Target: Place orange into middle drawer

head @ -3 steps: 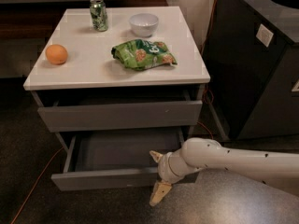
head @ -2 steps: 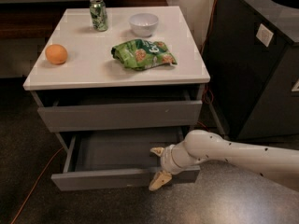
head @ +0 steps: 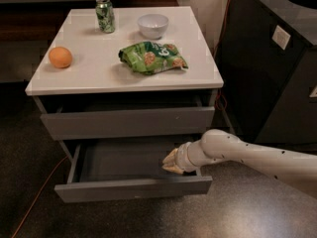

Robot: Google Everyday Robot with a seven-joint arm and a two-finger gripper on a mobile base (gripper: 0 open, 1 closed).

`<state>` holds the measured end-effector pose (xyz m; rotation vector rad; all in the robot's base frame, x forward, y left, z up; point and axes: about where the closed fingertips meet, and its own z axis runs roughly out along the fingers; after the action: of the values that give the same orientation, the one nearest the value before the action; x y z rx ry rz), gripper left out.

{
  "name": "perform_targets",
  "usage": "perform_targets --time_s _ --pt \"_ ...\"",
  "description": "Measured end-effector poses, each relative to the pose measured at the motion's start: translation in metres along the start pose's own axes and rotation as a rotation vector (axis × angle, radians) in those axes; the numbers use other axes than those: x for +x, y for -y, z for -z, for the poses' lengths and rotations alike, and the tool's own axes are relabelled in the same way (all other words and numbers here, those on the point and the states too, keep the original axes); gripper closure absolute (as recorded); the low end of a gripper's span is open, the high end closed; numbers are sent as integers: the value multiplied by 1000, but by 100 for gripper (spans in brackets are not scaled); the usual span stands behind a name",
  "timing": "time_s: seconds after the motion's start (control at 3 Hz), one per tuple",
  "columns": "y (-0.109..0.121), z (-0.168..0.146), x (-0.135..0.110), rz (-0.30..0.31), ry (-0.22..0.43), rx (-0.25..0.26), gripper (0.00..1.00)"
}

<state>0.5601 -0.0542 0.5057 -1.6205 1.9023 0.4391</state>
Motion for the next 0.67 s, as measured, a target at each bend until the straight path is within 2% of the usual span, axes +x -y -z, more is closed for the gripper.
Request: perform_targets --time_s 0.33,0.67 --pt "19 -9 14 -9 -45 50 87" --pt "31 -28 32 -15 -102 63 100"
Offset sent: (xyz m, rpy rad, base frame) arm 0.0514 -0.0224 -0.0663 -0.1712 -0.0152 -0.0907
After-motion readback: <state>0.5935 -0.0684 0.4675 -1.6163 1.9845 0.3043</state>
